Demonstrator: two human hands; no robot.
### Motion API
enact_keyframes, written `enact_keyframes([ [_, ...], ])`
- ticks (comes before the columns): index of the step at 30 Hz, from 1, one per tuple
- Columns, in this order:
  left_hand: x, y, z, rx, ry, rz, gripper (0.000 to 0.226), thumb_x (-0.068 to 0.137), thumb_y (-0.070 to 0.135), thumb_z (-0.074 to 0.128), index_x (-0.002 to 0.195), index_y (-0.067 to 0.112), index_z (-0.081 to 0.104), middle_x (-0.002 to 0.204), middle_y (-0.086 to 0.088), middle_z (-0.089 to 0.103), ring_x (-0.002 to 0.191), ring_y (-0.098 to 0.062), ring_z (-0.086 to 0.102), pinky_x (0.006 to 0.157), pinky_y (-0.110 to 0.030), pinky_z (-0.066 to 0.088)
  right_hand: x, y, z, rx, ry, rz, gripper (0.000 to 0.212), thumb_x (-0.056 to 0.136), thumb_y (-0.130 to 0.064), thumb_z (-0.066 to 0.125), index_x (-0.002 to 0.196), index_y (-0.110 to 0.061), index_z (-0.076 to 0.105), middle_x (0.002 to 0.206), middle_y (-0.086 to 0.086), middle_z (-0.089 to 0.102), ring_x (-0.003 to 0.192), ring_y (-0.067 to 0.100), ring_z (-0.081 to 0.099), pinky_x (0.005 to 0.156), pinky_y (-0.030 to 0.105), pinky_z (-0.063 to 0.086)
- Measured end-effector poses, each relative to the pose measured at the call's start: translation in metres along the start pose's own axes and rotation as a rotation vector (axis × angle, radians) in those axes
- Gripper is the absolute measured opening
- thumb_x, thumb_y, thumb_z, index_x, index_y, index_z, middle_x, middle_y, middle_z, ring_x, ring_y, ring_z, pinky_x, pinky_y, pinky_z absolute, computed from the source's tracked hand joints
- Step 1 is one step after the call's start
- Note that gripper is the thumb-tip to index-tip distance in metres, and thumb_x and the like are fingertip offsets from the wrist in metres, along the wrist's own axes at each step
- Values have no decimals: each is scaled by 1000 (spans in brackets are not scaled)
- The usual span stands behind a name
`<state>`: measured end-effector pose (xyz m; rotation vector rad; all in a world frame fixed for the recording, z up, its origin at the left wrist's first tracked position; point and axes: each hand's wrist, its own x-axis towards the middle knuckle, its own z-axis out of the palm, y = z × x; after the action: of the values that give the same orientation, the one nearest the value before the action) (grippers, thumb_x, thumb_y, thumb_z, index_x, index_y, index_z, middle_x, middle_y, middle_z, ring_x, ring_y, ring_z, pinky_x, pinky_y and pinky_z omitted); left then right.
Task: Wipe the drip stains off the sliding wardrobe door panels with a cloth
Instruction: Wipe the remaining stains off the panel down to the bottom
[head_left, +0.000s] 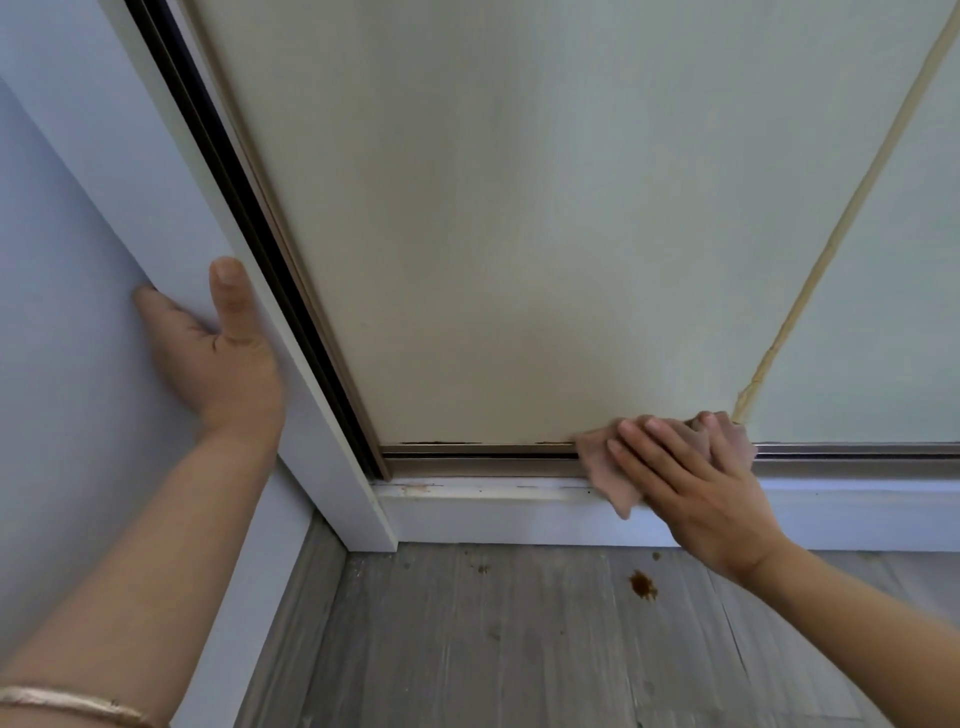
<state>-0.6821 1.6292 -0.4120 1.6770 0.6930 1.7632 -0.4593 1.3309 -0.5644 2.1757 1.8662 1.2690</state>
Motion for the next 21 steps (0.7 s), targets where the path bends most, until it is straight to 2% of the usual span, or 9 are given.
enact_keyframes([
  [6, 0, 2, -2, 12, -8, -26, 53, 71, 81, 39, 81, 31, 30, 78, 18, 38, 68, 12, 42, 73, -8, 36, 58, -51, 10, 63, 131, 37, 65, 87, -9, 36, 151, -15, 22, 163, -1, 2, 149, 17, 5, 119, 52, 3],
  [11, 1, 0, -1, 17, -4, -20, 49, 73, 78, 41, 85, 31, 33, 83, 17, 44, 75, 12, 46, 78, -11, 39, 15, -3, 2, -15, 51, -32, 72, 84, -11, 35, 154, -15, 15, 163, 0, 2, 150, 19, 3, 118, 52, 2],
  [16, 0, 1, -1, 30, 11, -45, 38, 81, 66, 47, 88, 31, 36, 90, 11, 49, 85, 3, 50, 86, -21, 44, 27, 0, -14, -16, 99, 79, 63, 91, -17, 39, 152, -13, 23, 162, 2, 6, 150, 20, 4, 112, 61, 11],
  [17, -1, 3, -3, 37, 21, -60, 39, 81, 64, 48, 91, 28, 39, 93, 6, 52, 88, -3, 53, 88, -24, 44, 37, -1, -16, -3, 117, 95, 62, 91, -18, 43, 151, -13, 26, 162, 3, 10, 150, 20, 5, 111, 61, 11],
  [19, -2, 11, -4, 60, 16, -79, 59, 82, 59, 50, 110, 8, 46, 109, -10, 54, 103, -17, 54, 95, -29, 44, 55, 1, -20, 2, 155, 106, 64, 88, -18, 51, 148, -14, 29, 157, 4, 20, 149, 20, 9, 111, 61, 11],
  [21, -4, 24, -2, 85, -40, -59, 82, 86, 54, 52, 133, -10, 30, 134, -22, 43, 125, -27, 43, 108, -31, 33, 71, 7, -27, 16, 207, 108, 61, 89, -21, 51, 147, -14, 31, 153, 3, 28, 148, 19, 11, 112, 59, 10],
])
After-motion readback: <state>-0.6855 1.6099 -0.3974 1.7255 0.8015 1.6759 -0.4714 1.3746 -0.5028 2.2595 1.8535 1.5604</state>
